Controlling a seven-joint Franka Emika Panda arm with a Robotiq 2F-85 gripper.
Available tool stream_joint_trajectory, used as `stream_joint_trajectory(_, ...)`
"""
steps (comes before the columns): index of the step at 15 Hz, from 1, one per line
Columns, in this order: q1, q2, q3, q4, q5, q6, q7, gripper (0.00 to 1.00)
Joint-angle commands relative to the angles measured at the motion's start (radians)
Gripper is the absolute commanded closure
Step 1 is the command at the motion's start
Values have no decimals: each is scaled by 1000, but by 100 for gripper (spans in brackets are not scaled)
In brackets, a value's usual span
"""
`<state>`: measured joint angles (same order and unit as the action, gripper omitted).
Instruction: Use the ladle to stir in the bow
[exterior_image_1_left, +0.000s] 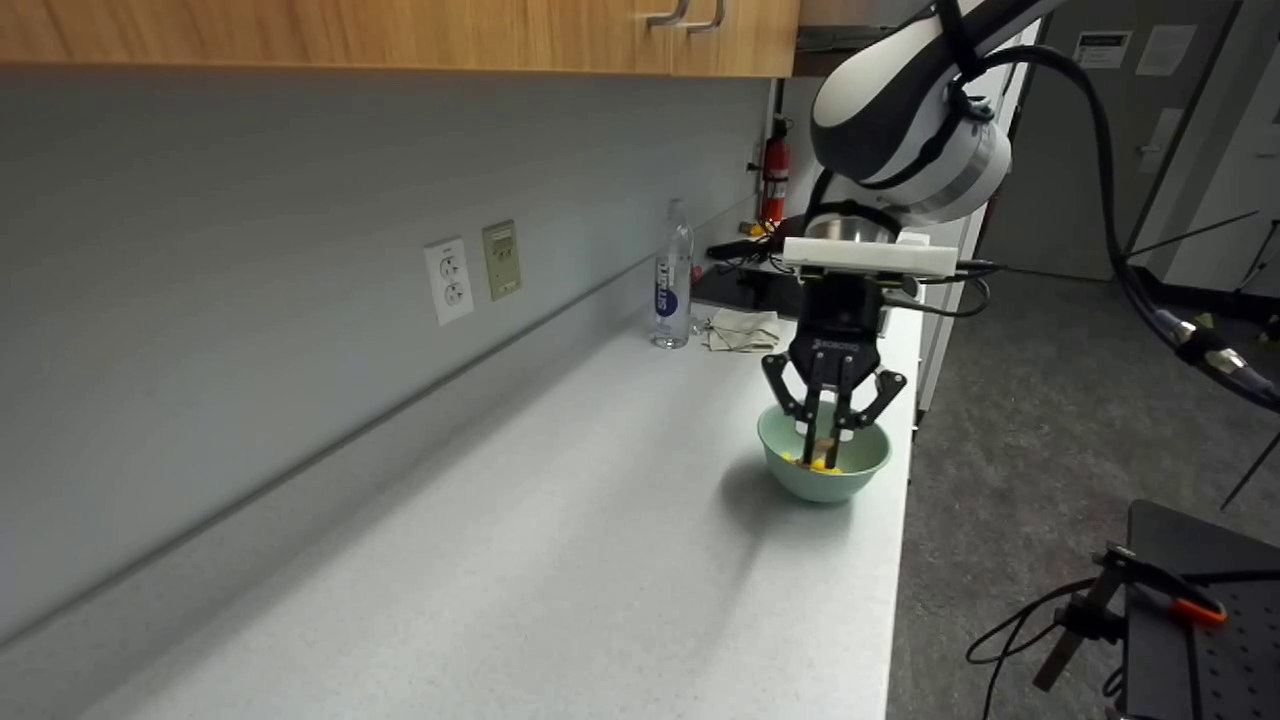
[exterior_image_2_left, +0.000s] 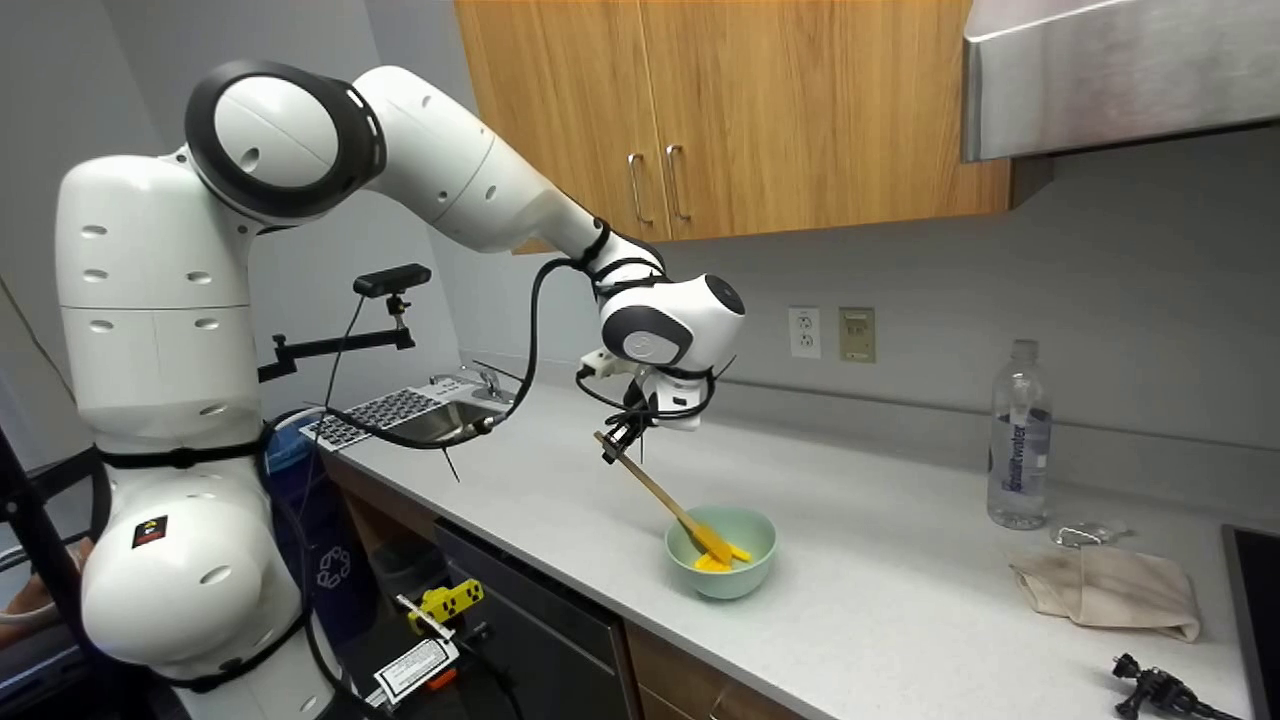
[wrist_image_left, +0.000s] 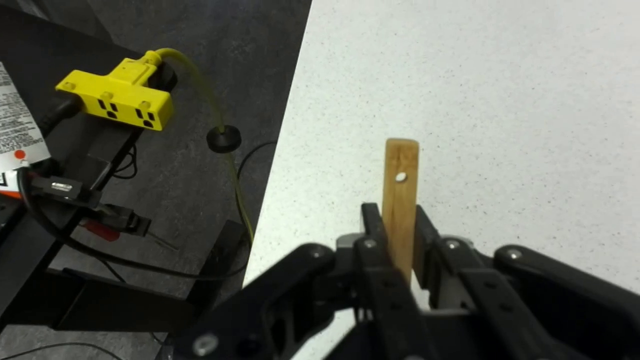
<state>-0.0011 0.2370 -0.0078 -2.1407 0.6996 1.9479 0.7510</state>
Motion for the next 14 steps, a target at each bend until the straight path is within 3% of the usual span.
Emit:
stream_joint_trajectory(1,15,4,-3,34,3,18,14,96)
stream_joint_trajectory(7,9,2,-25,29,-22,54,38,96)
stream_joint_trajectory(14,12,31,-15,25,-3,-4,49,96)
